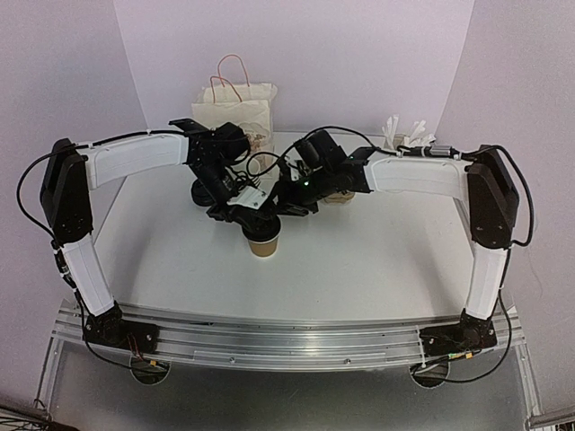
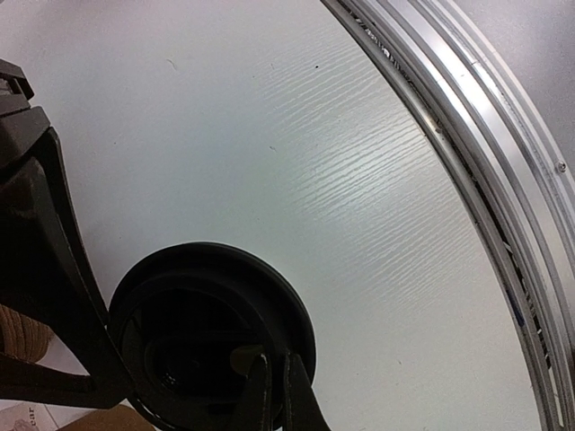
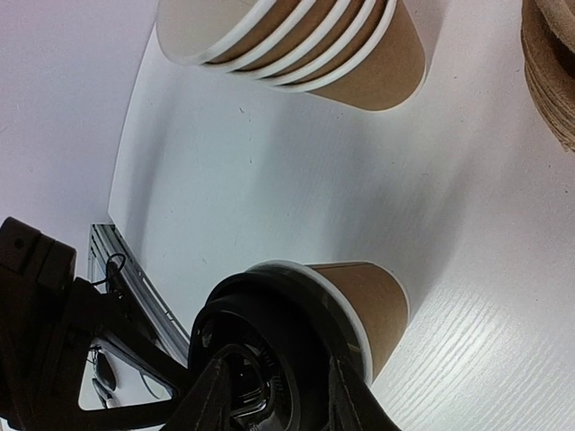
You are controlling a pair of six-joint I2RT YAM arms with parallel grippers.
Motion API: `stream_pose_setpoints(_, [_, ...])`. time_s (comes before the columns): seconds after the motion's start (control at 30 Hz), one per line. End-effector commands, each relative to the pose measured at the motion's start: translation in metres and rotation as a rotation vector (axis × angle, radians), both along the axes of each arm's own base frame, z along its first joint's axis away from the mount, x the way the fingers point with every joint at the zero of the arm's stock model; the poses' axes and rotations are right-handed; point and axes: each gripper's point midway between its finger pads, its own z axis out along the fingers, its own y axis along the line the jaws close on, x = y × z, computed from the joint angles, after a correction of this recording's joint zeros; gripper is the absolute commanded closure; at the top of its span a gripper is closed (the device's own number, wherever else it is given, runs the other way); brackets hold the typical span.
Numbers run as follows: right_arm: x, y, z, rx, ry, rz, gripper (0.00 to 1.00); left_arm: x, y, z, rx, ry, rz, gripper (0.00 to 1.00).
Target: Pack the takeout coffee
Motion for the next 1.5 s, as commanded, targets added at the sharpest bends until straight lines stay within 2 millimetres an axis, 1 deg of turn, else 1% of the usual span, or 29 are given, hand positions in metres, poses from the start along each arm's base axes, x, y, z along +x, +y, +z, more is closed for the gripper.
stream_pose_setpoints(0.0, [0.0, 0.001, 0.024, 0.025, -0.039, 0.004, 0.66, 0.001, -0.009, 0.014, -0.043, 0.005, 0.002, 1.0])
stream_pose_setpoints(0.1, [-0.001, 0.001, 0.021, 0.021, -0.032, 0.008, 0.66, 0.002, -0.009, 0.009, -0.025, 0.013, 0.004, 1.0])
stream_pose_setpoints(0.27, [-0.001, 0.001, 0.016, 0.01, -0.031, 0.01, 0.66, -0.002, -0.001, -0.002, 0.024, 0.027, -0.01, 1.0])
stream_pose_setpoints(0.53, [-0.002, 0.0, 0.003, -0.012, -0.015, 0.014, 0.66, 0.001, -0.004, -0.01, 0.034, 0.035, -0.003, 1.0])
stream_pose_setpoints(0.73, [-0.003, -0.001, -0.001, -0.02, -0.006, 0.016, 0.66, -0.004, 0.001, -0.02, 0.052, 0.054, -0.015, 1.0])
stream_pose_setpoints(0.93, [-0.004, -0.006, 0.003, -0.062, -0.043, 0.015, 0.68, -0.003, 0.0, -0.026, 0.064, 0.061, -0.006, 0.9])
stream_pose_setpoints(1.03, [-0.005, -0.006, 0.002, -0.083, -0.053, 0.02, 0.7, -0.004, 0.002, -0.027, 0.072, 0.063, -0.006, 0.89])
stream_pose_setpoints(1.17, [-0.009, -0.003, -0.006, -0.102, -0.043, 0.034, 0.71, -0.004, 0.003, -0.029, 0.079, 0.063, -0.006, 0.89])
stream_pose_setpoints(1.3, [-0.006, -0.001, 0.002, -0.111, -0.091, 0.039, 0.71, -0.001, 0.001, -0.026, 0.071, 0.046, -0.009, 0.87])
stream_pose_setpoints(1.4, [-0.003, -0.002, 0.013, -0.111, -0.128, 0.035, 0.69, 0.004, -0.002, -0.02, 0.058, 0.024, -0.006, 0.83])
stream_pose_setpoints(1.47, [-0.003, -0.002, 0.016, -0.108, -0.135, 0.039, 0.68, 0.008, -0.004, -0.013, 0.045, 0.01, -0.004, 0.78])
